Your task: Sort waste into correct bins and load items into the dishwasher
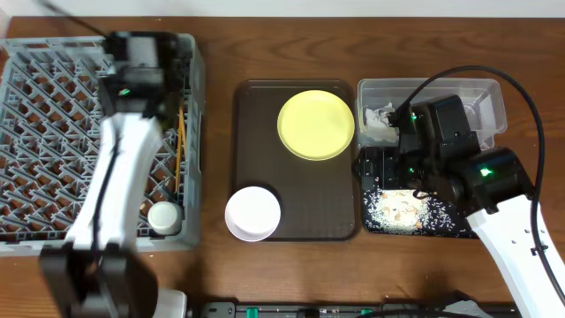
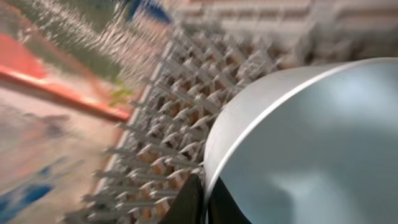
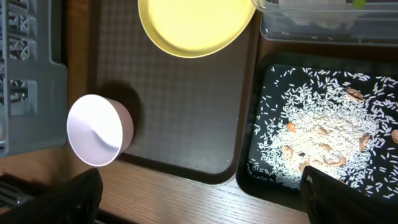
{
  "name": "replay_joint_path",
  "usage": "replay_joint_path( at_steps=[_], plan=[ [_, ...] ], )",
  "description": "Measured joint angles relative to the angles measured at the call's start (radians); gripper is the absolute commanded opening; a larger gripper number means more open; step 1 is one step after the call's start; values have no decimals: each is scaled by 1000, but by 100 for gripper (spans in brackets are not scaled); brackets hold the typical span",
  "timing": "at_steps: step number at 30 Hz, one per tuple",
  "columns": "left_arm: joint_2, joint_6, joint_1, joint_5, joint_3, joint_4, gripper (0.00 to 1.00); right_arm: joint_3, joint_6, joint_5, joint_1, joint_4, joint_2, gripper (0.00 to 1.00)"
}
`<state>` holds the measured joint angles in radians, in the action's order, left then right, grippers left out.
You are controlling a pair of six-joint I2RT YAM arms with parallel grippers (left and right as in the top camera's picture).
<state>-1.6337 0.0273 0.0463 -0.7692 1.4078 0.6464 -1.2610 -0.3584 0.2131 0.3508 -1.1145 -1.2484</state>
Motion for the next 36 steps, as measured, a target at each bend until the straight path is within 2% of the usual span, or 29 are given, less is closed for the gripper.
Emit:
replay_joint_path(
  at_steps=[6,14,24,29,36],
  plan=[
    [-134,57,33,-129,-23,3,6,0,0,0,0,0,0,99],
    [-145,96,33,-261,-24,-9,6,0,0,0,0,0,0,99],
    [-151,64,72,-360,-23,-63,6,0,0,0,0,3,0,99],
    [-208,37,104,-394,-23,-100,6,0,0,0,0,1,0,99],
    [-296,-64,110,-515,-24,-201,5,0,0,0,0,0,0,99]
  ],
)
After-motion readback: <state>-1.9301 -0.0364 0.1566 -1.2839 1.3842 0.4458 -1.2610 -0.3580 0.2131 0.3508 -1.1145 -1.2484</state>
